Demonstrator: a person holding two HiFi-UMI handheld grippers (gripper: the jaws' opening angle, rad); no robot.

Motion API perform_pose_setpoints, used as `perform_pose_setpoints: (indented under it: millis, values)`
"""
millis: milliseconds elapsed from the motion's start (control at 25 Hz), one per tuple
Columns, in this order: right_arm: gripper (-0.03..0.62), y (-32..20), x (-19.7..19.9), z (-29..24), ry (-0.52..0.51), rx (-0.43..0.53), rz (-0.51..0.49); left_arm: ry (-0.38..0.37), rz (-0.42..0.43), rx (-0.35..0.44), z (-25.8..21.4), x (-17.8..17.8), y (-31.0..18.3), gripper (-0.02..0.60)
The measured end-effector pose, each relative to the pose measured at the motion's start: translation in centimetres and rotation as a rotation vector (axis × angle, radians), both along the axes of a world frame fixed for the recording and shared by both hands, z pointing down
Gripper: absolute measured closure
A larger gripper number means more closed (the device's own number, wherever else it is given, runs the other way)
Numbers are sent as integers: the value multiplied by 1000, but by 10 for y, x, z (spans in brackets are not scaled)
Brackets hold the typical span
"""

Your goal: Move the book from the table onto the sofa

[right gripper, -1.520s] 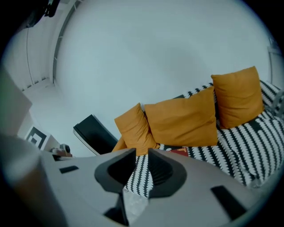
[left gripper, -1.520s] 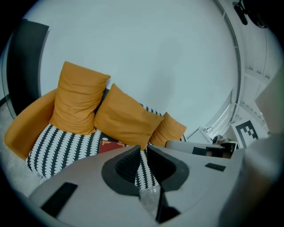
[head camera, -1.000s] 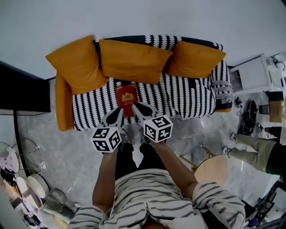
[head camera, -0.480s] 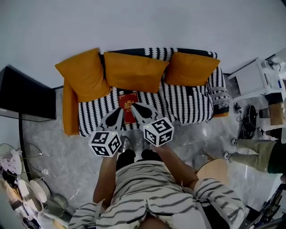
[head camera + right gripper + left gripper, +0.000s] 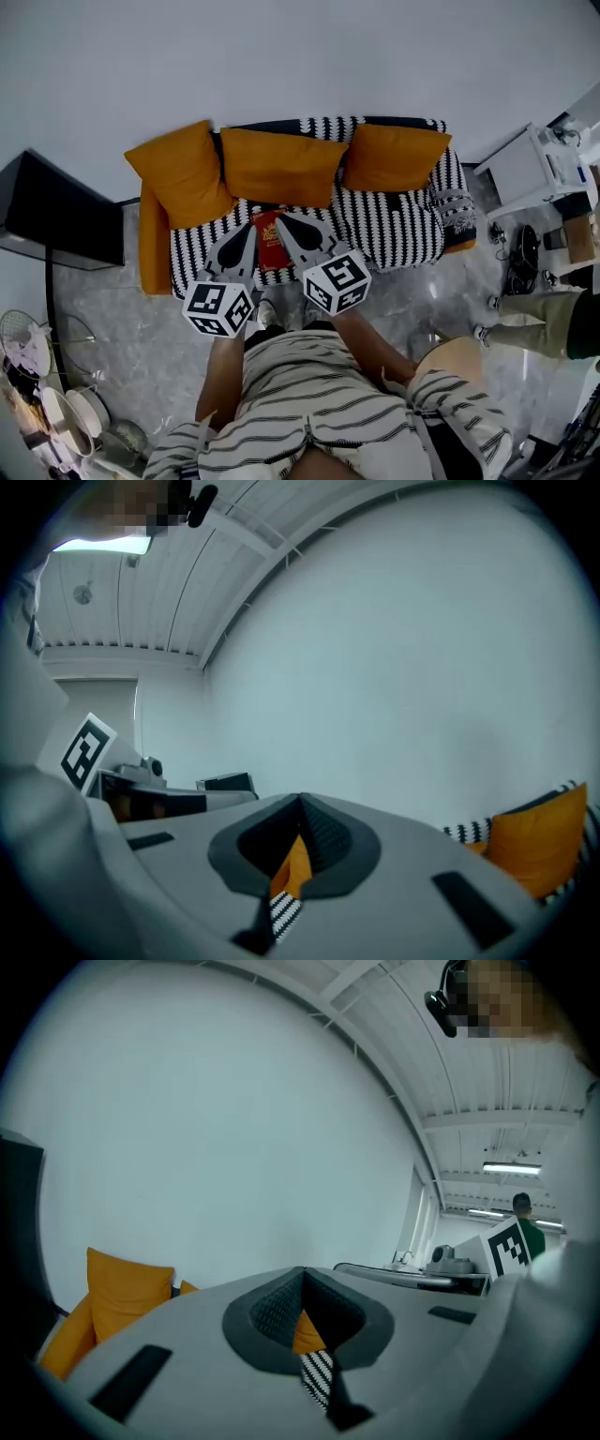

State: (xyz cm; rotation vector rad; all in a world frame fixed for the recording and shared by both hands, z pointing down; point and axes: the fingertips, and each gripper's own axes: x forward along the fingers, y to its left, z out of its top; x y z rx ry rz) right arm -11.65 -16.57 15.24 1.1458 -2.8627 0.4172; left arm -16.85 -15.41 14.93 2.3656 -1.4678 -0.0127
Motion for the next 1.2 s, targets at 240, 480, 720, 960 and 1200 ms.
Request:
perform_pose_setpoints:
  millis: [240, 480, 720, 960, 1200]
  values:
    - [580, 9, 3, -33, -9, 76, 12, -18, 8, 70, -27, 5, 9, 577]
    - [580, 11, 8, -56, -28, 143, 24, -31, -8, 138, -51, 8, 8, 577]
    - [580, 12, 11, -65, -30, 165, 41, -35, -16, 195, -65, 12, 8, 577]
    - [580, 10, 13, -69, -30, 174, 49, -44, -7, 201, -71, 18, 7, 577]
    - [580, 10, 15, -70, -44, 178, 50, -34, -16, 205, -71, 19, 8, 577]
